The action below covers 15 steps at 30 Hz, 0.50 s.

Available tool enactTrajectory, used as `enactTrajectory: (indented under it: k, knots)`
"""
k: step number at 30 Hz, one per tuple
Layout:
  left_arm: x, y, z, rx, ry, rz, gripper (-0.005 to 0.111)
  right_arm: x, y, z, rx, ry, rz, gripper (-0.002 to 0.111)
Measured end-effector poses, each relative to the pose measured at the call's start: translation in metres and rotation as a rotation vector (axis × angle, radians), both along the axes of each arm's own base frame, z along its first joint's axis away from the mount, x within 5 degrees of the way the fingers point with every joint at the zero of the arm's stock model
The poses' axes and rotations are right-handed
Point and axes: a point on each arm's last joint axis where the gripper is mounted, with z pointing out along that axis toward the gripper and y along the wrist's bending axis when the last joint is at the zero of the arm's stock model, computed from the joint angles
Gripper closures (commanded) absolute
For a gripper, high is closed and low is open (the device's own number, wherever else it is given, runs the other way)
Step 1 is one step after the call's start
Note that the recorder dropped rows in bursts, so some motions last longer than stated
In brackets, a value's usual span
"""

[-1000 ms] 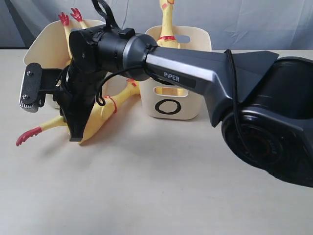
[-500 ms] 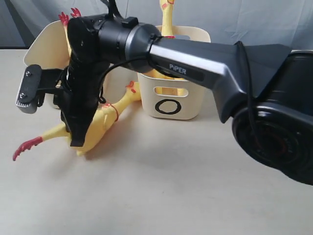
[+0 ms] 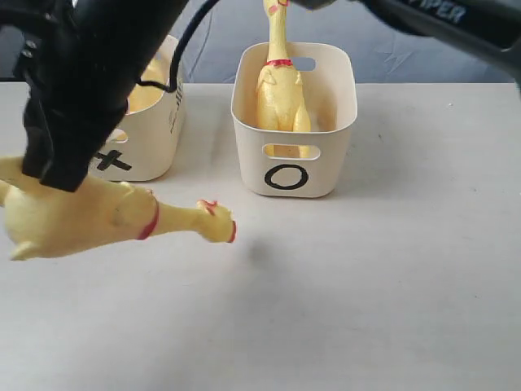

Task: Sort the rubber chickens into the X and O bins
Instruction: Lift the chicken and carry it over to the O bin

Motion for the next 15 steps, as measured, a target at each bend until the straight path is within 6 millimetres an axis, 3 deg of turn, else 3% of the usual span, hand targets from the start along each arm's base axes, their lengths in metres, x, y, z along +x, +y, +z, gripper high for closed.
enactTrajectory:
  k: [8, 15]
  knots:
    - [0.0, 0.0, 0.0, 0.0, 0.0, 0.0, 0.107, -0.031, -0.032, 0.076, 0.182, -0.126, 0.08, 0.109]
    - [0.0, 0.0, 0.0, 0.0, 0.0, 0.0, 0.107, -0.037, -0.06, 0.111, 0.191, -0.336, 0.026, 0.109]
